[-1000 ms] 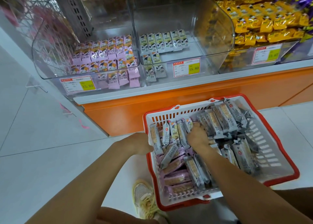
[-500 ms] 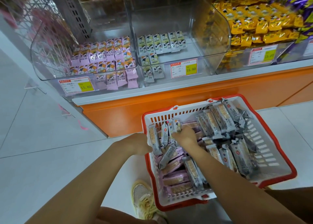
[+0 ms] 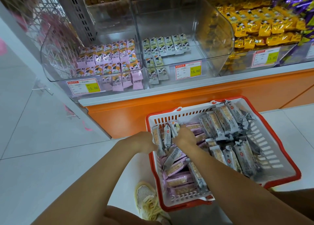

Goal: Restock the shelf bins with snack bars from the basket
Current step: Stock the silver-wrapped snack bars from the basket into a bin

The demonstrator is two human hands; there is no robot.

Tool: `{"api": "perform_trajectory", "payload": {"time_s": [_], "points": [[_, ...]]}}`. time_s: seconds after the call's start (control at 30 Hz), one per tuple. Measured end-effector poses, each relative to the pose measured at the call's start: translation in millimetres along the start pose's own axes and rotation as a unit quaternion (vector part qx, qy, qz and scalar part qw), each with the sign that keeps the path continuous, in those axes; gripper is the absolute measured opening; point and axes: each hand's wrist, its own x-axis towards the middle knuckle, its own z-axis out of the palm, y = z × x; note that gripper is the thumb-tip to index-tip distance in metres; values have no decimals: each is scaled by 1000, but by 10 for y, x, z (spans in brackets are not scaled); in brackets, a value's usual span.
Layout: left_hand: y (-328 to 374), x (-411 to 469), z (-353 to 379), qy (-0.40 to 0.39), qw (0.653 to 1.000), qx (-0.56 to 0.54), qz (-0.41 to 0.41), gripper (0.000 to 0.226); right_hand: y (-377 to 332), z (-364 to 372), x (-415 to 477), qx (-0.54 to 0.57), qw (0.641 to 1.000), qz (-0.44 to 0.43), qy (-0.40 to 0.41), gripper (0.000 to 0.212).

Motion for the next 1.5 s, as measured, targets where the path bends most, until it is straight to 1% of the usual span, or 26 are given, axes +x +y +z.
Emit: {"api": "perform_trajectory", "payload": {"time_s": [0.03, 0.07, 0.13, 0.2, 0.27, 0.33, 0.4, 0.43, 0.47, 0.5, 0.53, 0.63, 0.7, 0.77, 0.83, 0.9, 1.0, 1.1, 1.17, 1.23, 1.3, 1.33, 1.4, 1.43, 1.47, 1.5], "points": [[1, -4, -37, 17, 1000, -5, 6, 32, 6, -12, -19, -7, 1000, 2, 0, 30], [9, -28, -97, 50, 999, -8, 15, 37, 20, -31, -23, -11, 1000, -1, -7, 19], [36, -109, -257, 155, 987, -10, 37, 41, 84, -150, -23, -8, 999, -22, -40, 23], [103, -258, -447, 293, 954, -24, 63, 34, 182, -386, -60, 6, 997, -52, -63, 21], [200, -403, -609, 421, 900, -75, 85, 29, 289, -744, -170, 43, 992, -75, -97, 21], [286, -522, -755, 531, 826, -152, 118, 23, 376, -1152, -336, 91, 981, -89, -146, 33], [328, -597, -883, 603, 750, -212, 170, 19, 361, -1550, -574, 129, 969, -120, -175, 49], [335, -610, -937, 624, 726, -224, 184, 21, 307, -1762, -735, 145, 963, -146, -175, 46], [340, -613, -988, 635, 715, -227, 184, 28, 220, -1970, -896, 166, 956, -173, -170, 37], [337, -601, -1036, 638, 716, -226, 172, 36, 94, -2184, -1058, 185, 950, -197, -158, 30], [338, -590, -1074, 631, 727, -225, 152, 43, -41, -2375, -1154, 195, 946, -221, -135, 29], [364, -526, -1127, 586, 772, -224, 101, 55, -502, -2843, -1187, 189, 943, -272, -23, 28], [392, -492, -1141, 562, 796, -208, 88, 61, -843, -3022, -986, 145, 950, -275, 41, 31], [427, -479, -1147, 544, 812, -193, 84, 63, -1184, -3111, -721, 84, 960, -260, 66, 33], [459, -468, -1139, 523, 830, -176, 84, 66, -1454, -3095, -464, 36, 969, -240, 40, 33], [483, -459, -1121, 507, 842, -165, 81, 71, -1596, -2995, -246, -39, 975, -217, 17, 34], [490, -448, -1127, 491, 850, -172, 77, 74, -1626, -2801, -21, -105, 977, -186, -23, 29], [467, -451, -1134, 485, 853, -176, 82, 74, -1620, -2601, 89, -149, 973, -176, -27, 28], [466, -478, -1134, 479, 855, -179, 90, 75, -1613, -2504, 145, -120, 976, -175, -42, 28], [475, -506, -1135, 474, 855, -189, 98, 75, -1589, -2477, 180, -60, 984, -160, -51, 28], [468, -520, -1130, 477, 850, -195, 109, 74, -1539, -2506, 206, -9, 989, -142, -38, 29], [456, -515, -1124, 483, 846, -194, 115, 74, -1512, -2531, 212, -16, 990, -141, -22, 31], [434, -508, -1110, 495, 839, -188, 123, 73, -1456, -2569, 195, -98, 984, -146, 13, 34], [434, -512, -1103, 497, 838, -189, 123, 73, -1435, -2582, 172, -150, 977, -149, 23, 31], [442, -522, -1096, 497, 837, -193, 121, 72, -1429, -2589, 136, -198, 968, -153, 24, 28], [455, -531, -1092, 498, 836, -196, 121, 72, -1437, -2583, 103, -235, 960, -153, 16, 29]]}}
